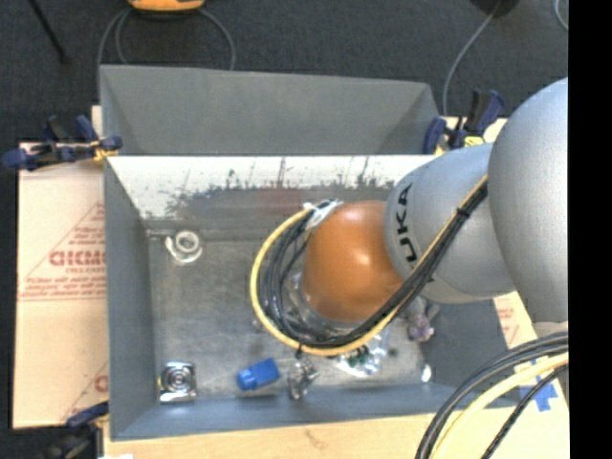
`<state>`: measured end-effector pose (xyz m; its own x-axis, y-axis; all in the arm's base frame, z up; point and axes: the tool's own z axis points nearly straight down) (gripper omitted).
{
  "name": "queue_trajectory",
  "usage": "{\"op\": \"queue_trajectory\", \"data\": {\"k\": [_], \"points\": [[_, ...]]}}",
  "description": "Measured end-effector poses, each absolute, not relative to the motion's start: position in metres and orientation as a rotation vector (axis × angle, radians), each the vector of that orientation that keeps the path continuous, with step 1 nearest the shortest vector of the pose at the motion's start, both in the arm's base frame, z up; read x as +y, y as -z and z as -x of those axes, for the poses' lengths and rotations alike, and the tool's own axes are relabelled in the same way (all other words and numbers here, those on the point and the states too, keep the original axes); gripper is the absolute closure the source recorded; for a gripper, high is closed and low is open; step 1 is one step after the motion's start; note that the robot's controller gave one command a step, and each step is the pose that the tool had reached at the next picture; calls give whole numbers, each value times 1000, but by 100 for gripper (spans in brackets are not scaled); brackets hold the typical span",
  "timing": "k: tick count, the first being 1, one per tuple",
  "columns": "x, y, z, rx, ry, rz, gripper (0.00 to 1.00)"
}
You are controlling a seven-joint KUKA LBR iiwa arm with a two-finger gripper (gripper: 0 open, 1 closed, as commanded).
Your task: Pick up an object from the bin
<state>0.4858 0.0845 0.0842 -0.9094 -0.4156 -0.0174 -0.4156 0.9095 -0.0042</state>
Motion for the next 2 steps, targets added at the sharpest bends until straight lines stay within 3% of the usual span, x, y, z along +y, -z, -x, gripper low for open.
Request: {"op": "queue_trajectory", "data": {"k": [1, 2], "points": [[99, -76, -483, 3094, 0, 327, 0], [100, -76, -480, 3102, -3, 328, 100]]}}
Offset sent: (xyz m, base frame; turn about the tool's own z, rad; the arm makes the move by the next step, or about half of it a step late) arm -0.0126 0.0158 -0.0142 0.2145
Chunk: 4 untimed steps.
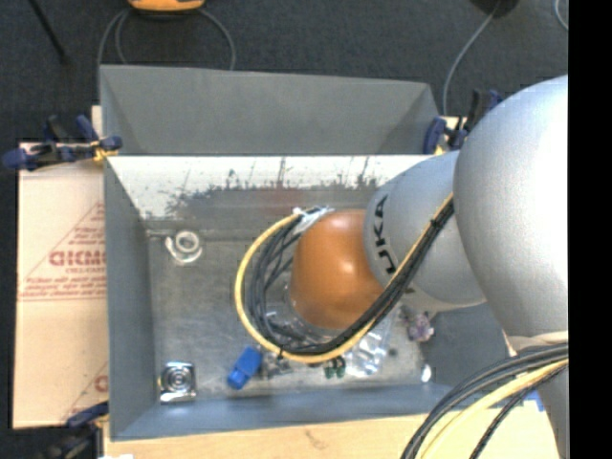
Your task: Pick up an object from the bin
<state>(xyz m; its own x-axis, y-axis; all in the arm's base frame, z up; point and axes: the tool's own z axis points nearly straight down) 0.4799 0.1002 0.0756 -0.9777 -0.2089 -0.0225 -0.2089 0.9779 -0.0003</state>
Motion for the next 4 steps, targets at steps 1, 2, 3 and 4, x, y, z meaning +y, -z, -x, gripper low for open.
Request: {"op": "queue_trajectory", "data": {"k": [1, 2, 3, 4], "points": [[101, -76, -482, 3093, -6, 324, 0], [141, -74, -489, 3072, 4, 541, 0], [144, -76, -489, 3069, -4, 537, 100], [137, -206, -498, 3067, 1, 625, 100]]}}
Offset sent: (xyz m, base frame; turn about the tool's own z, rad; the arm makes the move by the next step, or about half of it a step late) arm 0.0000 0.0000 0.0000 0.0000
